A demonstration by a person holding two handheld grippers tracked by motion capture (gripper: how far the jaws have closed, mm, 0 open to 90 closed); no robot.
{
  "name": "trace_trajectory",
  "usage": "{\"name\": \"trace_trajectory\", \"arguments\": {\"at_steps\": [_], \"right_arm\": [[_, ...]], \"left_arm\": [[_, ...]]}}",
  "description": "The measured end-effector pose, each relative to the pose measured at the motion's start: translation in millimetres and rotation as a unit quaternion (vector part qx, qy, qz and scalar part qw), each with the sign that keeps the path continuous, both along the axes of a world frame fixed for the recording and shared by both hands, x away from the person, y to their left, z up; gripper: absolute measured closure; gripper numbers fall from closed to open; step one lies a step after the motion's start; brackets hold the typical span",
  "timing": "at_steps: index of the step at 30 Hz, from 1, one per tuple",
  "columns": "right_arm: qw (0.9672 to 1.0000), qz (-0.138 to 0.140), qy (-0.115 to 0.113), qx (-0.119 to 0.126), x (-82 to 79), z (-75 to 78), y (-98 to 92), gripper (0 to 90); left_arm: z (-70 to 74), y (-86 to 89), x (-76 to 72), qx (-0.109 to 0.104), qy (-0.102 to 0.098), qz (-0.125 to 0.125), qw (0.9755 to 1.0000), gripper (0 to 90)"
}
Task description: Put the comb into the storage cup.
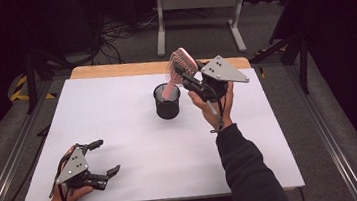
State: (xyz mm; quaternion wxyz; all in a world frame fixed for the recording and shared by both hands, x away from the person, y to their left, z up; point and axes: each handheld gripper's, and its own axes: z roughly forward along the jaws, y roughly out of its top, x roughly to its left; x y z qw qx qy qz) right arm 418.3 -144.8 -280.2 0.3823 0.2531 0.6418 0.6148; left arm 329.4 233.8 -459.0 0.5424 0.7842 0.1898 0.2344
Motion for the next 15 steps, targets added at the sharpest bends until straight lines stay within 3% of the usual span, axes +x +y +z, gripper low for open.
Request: {"name": "trace_trajectory", "arguments": {"at_steps": [6, 11, 15], "right_arm": [[0.9998, -0.020, 0.009, 0.001, 11.6, -8.4, 3.8, 63.3], [0.9988, -0.043, 0.022, 0.000, 21.7, -16.4, 5.2, 63.2], [0.9978, -0.048, 0.042, 0.018, 30.6, -22.8, 0.4, 63.2]], "left_arm": [[-0.7, 0.8, 0.7, -0.003, 0.003, -0.001, 1.0000, 6.0], [0.8, 0.5, -0.5, 0.002, -0.004, 0.013, 0.9999, 6.5], [1.6, 0.6, -0.9, 0.001, -0.007, 0.014, 0.9999, 6.5]]}}
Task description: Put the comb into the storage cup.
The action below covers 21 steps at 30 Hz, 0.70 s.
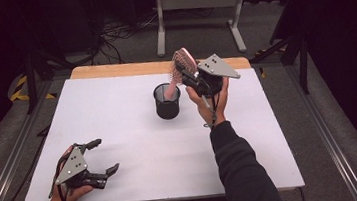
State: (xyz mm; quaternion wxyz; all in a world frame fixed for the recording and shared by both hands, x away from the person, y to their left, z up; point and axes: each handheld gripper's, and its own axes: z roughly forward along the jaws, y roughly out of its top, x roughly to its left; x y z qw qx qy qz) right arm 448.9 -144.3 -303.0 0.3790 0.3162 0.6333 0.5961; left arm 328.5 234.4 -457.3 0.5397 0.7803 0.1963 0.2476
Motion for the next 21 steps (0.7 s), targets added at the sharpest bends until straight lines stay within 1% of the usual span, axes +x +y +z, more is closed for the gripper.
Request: {"name": "trace_trajectory", "arguments": {"at_steps": [4, 5, 8, 10, 12, 18, 21], "right_arm": [[0.9998, -0.007, 0.015, 0.014, 8.0, -7.3, -3.5, 63.2], [0.9998, -0.007, 0.015, 0.014, 8.0, -7.3, -3.5, 63.2], [0.9990, -0.010, 0.036, 0.025, 14.7, -17.9, -4.0, 63.2], [0.9987, -0.009, 0.042, 0.028, 16.3, -21.4, -4.1, 63.2], [0.9976, -0.007, 0.055, 0.040, 18.6, -26.9, -4.5, 63.2], [0.9954, 0.001, 0.077, 0.058, 21.6, -40.1, -5.5, 63.2], [0.9939, 0.004, 0.087, 0.068, 23.7, -45.6, -6.2, 63.2]], "left_arm": [[0.6, 0.5, -0.1, -0.001, -0.001, 0.000, 1.0000, 6.6], [0.6, 0.5, -0.1, -0.001, -0.001, 0.000, 1.0000, 6.6], [1.0, 1.4, -0.2, -0.004, 0.000, -0.002, 1.0000, 6.7], [1.8, 1.7, -0.1, -0.004, -0.001, 0.000, 1.0000, 6.7], [2.3, 1.7, -0.2, -0.007, 0.000, 0.000, 1.0000, 6.7], [2.4, 1.5, -0.5, -0.004, -0.002, -0.001, 1.0000, 6.6], [3.0, 1.3, -0.7, -0.002, -0.006, 0.001, 1.0000, 6.6]]}}
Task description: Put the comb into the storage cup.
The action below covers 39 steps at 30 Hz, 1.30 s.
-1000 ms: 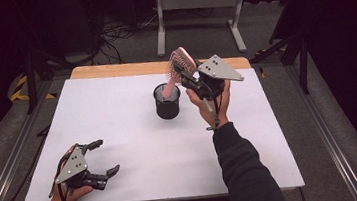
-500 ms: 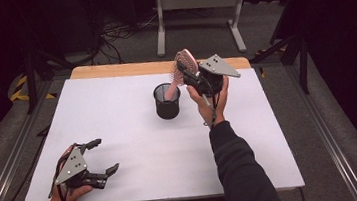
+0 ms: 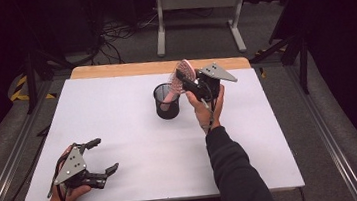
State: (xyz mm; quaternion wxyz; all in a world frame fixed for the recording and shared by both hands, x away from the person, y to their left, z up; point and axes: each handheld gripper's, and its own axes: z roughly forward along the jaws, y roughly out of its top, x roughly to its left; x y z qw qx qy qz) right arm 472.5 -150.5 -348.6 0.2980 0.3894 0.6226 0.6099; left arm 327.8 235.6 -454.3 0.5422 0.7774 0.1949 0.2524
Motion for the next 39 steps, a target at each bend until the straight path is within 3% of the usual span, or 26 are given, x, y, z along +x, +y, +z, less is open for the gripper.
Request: {"name": "trace_trajectory", "arguments": {"at_steps": [4, 11, 18, 22, 25, 30, 39], "right_arm": [[0.9998, 0.005, 0.011, 0.015, 2.1, -4.7, -1.4, 63.2], [0.9998, 0.005, 0.019, 0.007, 2.6, -13.5, 0.1, 63.1], [0.9994, 0.010, 0.029, 0.019, 3.8, -21.8, -3.5, 62.6], [0.9994, 0.012, 0.029, 0.012, 3.2, -22.1, -4.3, 62.0], [0.9996, -0.012, 0.027, -0.005, 1.9, -23.3, -4.1, 60.3], [0.9993, -0.022, 0.020, -0.023, -0.8, -24.7, -3.2, 57.9], [0.9993, -0.020, 0.027, -0.019, -0.6, -27.6, -10.3, 50.5]], "left_arm": [[0.5, 0.4, -0.3, -0.002, 0.000, 0.002, 1.0000, 6.6], [0.3, -0.1, -0.9, -0.002, 0.001, 0.002, 1.0000, 6.6], [-0.3, -2.3, -0.9, 0.004, 0.003, -0.005, 1.0000, 6.7], [-0.5, -2.8, -1.4, 0.003, 0.003, -0.010, 0.9999, 6.7], [-0.4, -3.2, -1.7, 0.005, 0.002, -0.011, 0.9999, 6.7], [-0.5, -4.2, -1.8, 0.007, 0.001, -0.009, 0.9999, 6.7], [1.0, -2.8, -2.2, 0.006, -0.001, -0.004, 1.0000, 6.9]]}}
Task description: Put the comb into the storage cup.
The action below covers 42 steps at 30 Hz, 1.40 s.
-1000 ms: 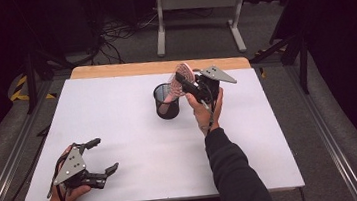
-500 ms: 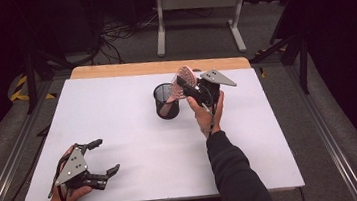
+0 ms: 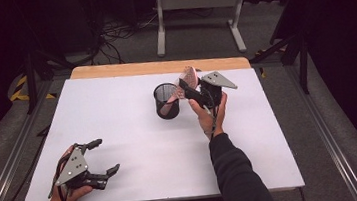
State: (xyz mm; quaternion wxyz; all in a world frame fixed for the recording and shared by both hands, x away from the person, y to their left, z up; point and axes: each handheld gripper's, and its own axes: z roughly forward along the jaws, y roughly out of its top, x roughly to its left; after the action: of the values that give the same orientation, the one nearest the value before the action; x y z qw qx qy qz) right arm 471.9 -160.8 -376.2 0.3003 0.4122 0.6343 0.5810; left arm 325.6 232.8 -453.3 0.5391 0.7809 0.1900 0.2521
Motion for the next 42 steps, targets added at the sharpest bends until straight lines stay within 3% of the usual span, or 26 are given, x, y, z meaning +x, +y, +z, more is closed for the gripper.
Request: {"name": "trace_trajectory", "arguments": {"at_steps": [19, 34, 42], "right_arm": [[0.9998, -0.004, -0.013, -0.013, -8.3, 6.6, -12.5, 39.7], [0.9989, 0.002, -0.018, -0.043, -12.4, 10.8, -9.1, 35.1], [0.9986, 0.004, -0.029, -0.045, -15.7, 16.2, -10.3, 32.5]], "left_arm": [[0.2, 0.2, 0.6, 0.001, 0.002, 0.004, 1.0000, 6.8], [0.0, -0.1, 0.8, 0.005, 0.002, 0.003, 1.0000, 6.9], [0.1, 0.2, 1.1, 0.005, 0.001, 0.005, 1.0000, 6.8]]}}
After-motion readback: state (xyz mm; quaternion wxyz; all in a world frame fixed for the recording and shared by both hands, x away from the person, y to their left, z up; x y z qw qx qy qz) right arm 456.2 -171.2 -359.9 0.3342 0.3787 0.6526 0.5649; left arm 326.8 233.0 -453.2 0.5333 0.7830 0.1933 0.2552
